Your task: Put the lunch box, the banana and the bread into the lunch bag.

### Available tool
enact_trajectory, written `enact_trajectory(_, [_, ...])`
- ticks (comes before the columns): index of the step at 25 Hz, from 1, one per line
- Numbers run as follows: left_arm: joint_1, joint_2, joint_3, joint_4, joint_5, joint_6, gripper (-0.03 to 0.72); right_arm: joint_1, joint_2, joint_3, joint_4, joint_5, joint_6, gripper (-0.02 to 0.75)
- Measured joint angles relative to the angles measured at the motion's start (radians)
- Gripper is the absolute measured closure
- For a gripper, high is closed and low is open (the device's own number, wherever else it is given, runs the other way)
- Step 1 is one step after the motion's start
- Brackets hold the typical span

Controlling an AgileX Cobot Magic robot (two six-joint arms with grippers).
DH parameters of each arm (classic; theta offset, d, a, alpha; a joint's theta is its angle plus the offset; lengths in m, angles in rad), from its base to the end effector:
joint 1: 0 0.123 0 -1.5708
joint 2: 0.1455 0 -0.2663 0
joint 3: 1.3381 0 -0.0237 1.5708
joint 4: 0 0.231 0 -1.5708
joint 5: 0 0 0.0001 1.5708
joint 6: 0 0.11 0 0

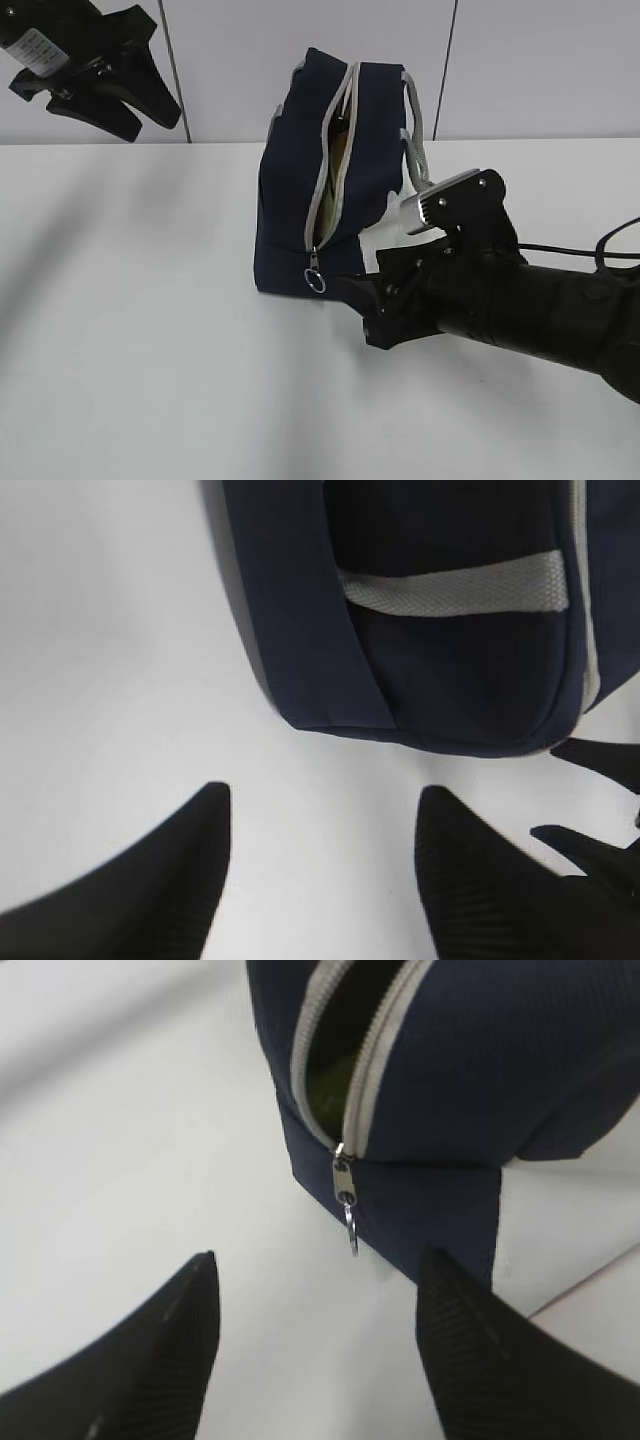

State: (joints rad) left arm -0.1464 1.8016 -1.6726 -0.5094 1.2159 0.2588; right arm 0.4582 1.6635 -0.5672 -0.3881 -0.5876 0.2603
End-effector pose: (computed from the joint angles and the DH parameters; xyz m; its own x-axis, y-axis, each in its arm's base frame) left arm 0.3527 -0.1029 0.2931 -0.9046 0.1936 -0.3798 0.3504 0.8453 -0.4035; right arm 0.2610 0.1544 0.1514 -0.3539 -0.2482 -0.9018 -0.6267 0.7786 0.0316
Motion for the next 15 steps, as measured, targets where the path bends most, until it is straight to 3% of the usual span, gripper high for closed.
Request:
enact_trajectory(6, [0.0,0.0,0.0,0.0,-0.003,0.01,0.274,-0.075,0.143,-0.038,-0.201,-0.118,0.079,0.285])
enact_trajectory(15, [0.001,0.0,0.0,-0.002,-0.007,0.01,0.274,-0.078,0.301,-0.166,-0.26,-0.134,0.083,0.295])
